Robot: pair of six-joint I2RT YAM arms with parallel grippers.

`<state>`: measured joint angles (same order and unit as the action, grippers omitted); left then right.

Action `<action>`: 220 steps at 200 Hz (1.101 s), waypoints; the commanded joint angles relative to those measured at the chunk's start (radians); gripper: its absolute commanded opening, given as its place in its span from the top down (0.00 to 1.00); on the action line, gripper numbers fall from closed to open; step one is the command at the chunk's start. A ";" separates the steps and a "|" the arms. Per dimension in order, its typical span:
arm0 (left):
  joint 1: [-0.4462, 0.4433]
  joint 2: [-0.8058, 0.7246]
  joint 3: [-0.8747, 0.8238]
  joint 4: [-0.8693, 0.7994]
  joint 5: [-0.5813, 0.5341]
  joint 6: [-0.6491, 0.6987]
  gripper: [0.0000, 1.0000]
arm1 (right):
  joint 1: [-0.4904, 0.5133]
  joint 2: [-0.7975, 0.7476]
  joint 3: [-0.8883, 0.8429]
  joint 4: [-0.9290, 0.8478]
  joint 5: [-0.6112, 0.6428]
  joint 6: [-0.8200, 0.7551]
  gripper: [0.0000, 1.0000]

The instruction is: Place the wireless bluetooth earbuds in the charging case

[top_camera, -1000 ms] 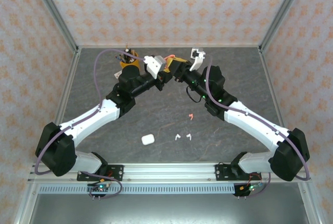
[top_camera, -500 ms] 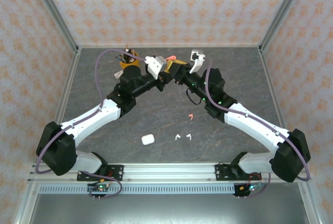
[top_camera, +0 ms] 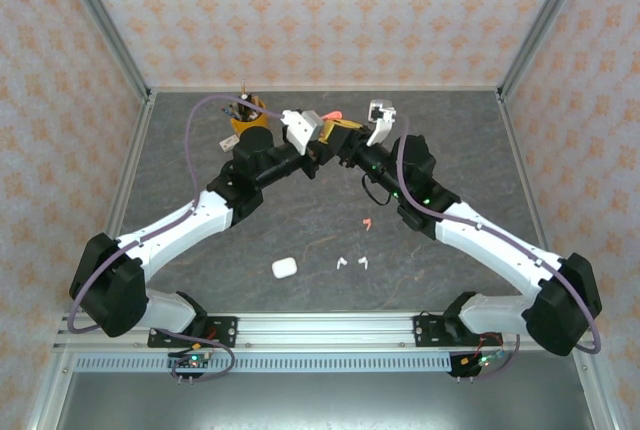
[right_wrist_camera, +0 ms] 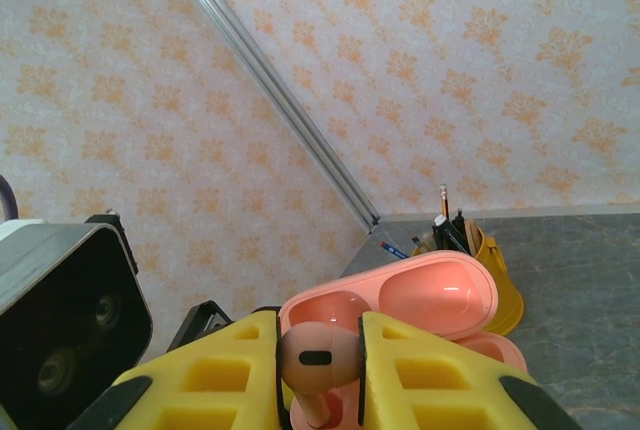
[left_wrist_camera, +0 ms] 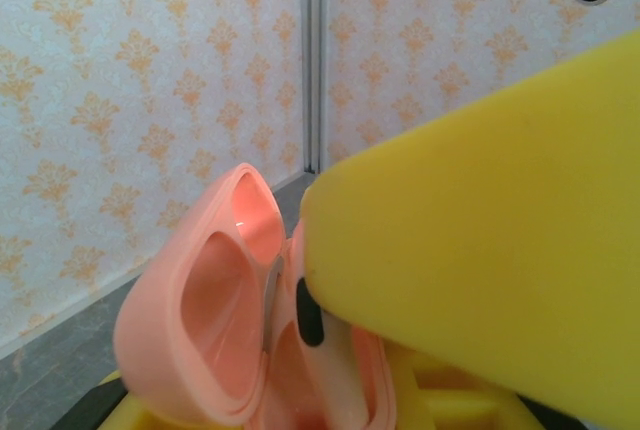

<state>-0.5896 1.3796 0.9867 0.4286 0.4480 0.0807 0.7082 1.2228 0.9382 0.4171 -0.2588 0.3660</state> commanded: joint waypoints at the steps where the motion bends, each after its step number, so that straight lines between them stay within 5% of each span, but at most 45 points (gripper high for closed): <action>1: -0.009 -0.033 0.056 0.114 0.027 0.028 1.00 | 0.019 -0.011 -0.044 -0.138 -0.048 -0.028 0.79; 220: -0.036 -0.121 0.004 0.067 0.115 0.137 1.00 | -0.003 -0.096 -0.038 -0.164 -0.017 -0.028 0.82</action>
<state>-0.6090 1.3312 0.9787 0.4011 0.5194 0.2047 0.7174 1.1187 0.9218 0.3096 -0.2745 0.3172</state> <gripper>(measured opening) 0.238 0.186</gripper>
